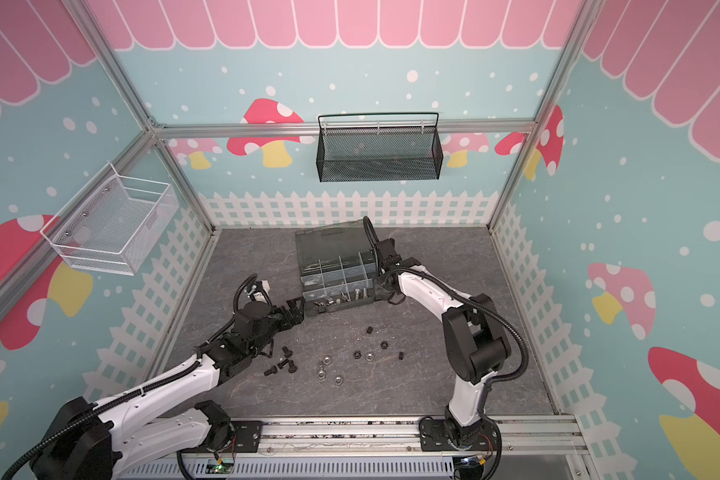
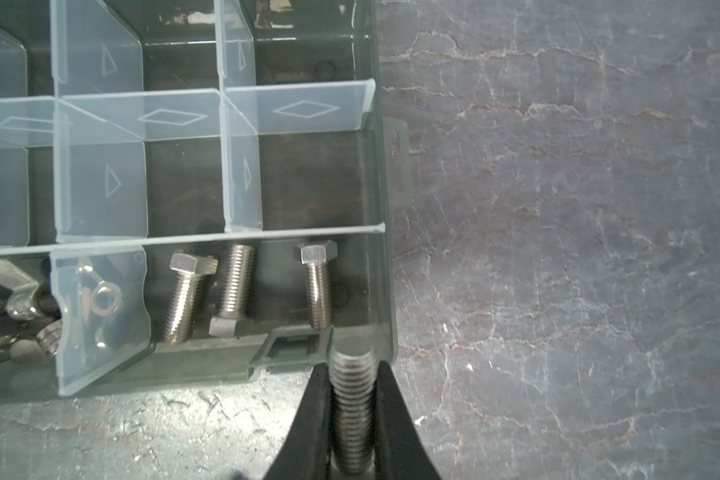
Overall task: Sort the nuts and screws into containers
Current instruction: 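Carry the bolt with the right gripper over the bolt compartment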
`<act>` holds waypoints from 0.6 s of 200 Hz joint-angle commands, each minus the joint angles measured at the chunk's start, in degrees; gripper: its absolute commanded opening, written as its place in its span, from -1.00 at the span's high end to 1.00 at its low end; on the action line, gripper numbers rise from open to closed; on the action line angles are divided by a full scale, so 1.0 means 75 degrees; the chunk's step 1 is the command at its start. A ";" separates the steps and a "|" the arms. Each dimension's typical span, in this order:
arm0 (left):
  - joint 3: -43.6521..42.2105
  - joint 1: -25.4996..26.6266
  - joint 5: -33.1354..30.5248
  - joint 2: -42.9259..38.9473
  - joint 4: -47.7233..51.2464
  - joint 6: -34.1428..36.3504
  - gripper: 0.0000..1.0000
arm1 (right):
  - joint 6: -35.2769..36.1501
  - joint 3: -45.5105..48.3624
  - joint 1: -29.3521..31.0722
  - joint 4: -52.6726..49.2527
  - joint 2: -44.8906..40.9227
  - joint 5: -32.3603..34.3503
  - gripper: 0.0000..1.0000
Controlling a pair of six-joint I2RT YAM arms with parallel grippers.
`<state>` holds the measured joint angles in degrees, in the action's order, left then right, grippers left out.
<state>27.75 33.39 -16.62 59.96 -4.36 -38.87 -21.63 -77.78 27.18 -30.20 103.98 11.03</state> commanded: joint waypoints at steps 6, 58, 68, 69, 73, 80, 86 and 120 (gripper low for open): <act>-0.0076 -0.0062 -0.0175 -0.0208 0.0240 -0.0167 -0.99 | 0.0501 -0.0321 -0.0038 0.0212 0.0295 0.0193 0.99; -0.0039 -0.0060 -0.0182 -0.0093 0.0160 -0.0197 -0.99 | 0.0844 -0.0493 -0.0061 0.0464 0.0567 0.0297 0.99; -0.0033 -0.0051 -0.0163 -0.0078 0.0150 -0.0208 -0.99 | 0.0877 -0.0511 -0.0064 0.0492 0.0585 0.0315 0.99; -0.0038 -0.0060 -0.0163 -0.0075 0.0149 -0.0208 -0.99 | 0.0878 -0.0514 -0.0063 0.0489 0.0585 0.0313 0.99; -0.0047 -0.0062 -0.0163 -0.0071 0.0137 -0.0218 -0.99 | 0.0891 -0.0504 -0.0061 0.0508 0.0585 0.0332 1.00; -0.0043 -0.0060 -0.0162 -0.0067 0.0127 -0.0219 -0.99 | 0.0912 -0.0501 -0.0061 0.0542 0.0585 0.0328 1.00; -0.0043 -0.0056 -0.0163 -0.0060 0.0115 -0.0216 -0.99 | 0.0926 -0.0482 -0.0063 0.0561 0.0702 0.0333 1.00; -0.0031 -0.0058 -0.0161 -0.0050 0.0113 -0.0198 -0.99 | 0.0985 -0.0495 -0.0061 0.0661 0.1008 0.0306 1.00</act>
<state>27.66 33.39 -16.93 59.40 -3.68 -39.27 -15.84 -80.34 26.98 -26.24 109.80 12.67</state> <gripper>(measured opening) 0.991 0.163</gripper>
